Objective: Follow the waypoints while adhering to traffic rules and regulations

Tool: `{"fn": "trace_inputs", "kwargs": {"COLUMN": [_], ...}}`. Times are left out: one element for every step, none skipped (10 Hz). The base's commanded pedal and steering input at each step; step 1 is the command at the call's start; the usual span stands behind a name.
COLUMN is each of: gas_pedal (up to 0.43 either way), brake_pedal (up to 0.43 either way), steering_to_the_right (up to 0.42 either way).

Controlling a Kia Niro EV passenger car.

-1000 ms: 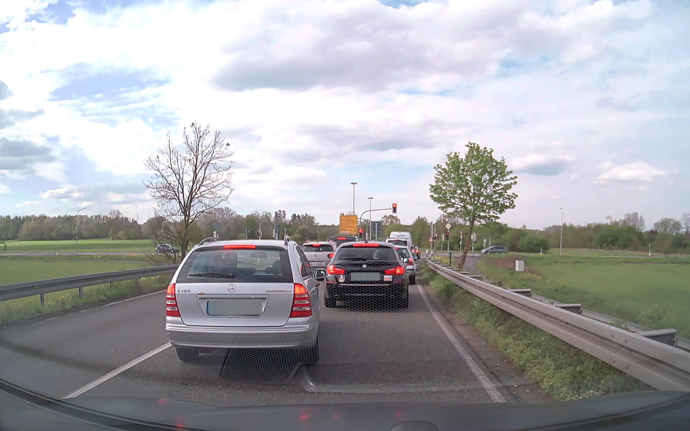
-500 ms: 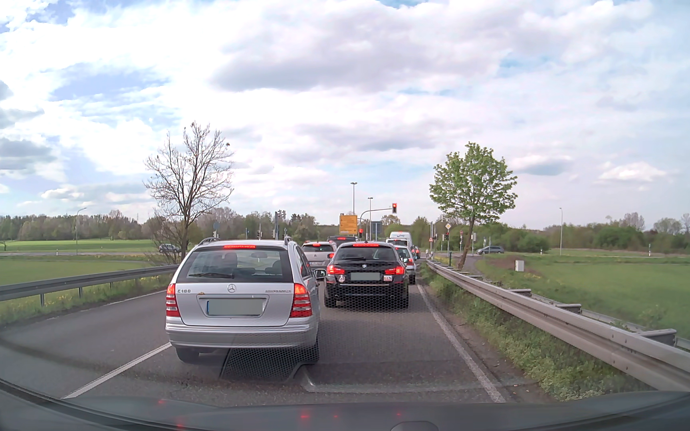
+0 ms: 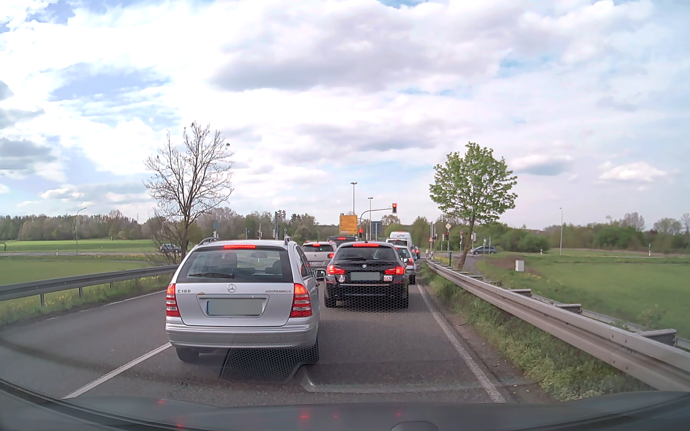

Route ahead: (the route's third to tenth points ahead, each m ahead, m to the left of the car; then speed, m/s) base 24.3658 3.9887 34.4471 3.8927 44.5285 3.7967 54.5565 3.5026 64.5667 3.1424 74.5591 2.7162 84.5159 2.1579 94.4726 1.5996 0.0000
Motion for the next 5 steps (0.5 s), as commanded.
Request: {"fn": "trace_inputs", "kwargs": {"gas_pedal": [0.000,0.000,0.000,0.000,0.000], "brake_pedal": [0.280,0.280,0.280,0.280,0.280], "steering_to_the_right": [-0.010,-0.010,-0.010,-0.010,-0.010]}}
